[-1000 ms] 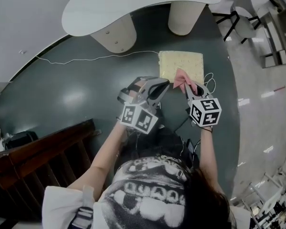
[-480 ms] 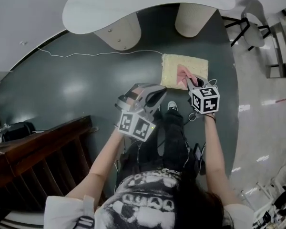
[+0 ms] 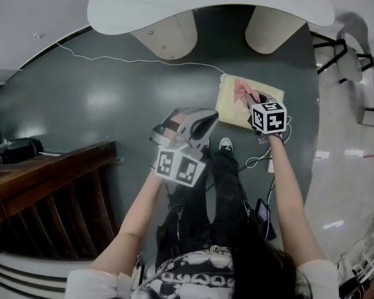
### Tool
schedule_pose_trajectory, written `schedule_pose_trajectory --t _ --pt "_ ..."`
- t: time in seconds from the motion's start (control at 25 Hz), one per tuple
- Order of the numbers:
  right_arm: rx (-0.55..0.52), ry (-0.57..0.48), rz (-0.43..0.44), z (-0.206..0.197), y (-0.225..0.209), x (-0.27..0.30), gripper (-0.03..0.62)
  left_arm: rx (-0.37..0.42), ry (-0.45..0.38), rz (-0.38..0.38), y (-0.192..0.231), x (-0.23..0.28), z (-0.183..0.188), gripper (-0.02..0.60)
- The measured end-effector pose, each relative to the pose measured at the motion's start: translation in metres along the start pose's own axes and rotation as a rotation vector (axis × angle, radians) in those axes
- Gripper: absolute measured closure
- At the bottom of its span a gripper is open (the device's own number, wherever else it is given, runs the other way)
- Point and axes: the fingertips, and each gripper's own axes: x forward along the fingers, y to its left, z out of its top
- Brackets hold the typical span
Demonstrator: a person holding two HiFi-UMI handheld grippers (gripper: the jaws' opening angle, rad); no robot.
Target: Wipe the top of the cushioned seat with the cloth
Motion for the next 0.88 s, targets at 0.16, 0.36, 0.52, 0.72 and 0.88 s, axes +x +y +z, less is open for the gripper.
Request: schedule_pose_trajectory --t 0.16,0.36,0.52,0.72,0.88 --pt "0.05 0.044 0.011 -0.022 -0.018 0.05 0.583 0.015 0.023 0.016 0.001 0.026 -0.026 0.571" --pt "0.088 0.099 0.013 -0.049 -0.037 0.105 0.583 0.032 0.032 0.022 0.002 0.058 -0.06 0.571" --pt "0.086 0.125 0.008 -0.065 -0.049 0.143 0.583 0.044 0.04 0.015 -0.003 0.077 -0.085 0.571" --pt "0.154 0.156 -0.006 -0.086 -0.063 0.182 0.583 0.036 0.046 0.005 -0.01 0.093 -0.107 0.571" --pt "0.182 0.166 -0.038 -0.099 -0.069 0.201 0.583 0.061 0.057 -0.026 -0.017 0.095 -0.115 0.571"
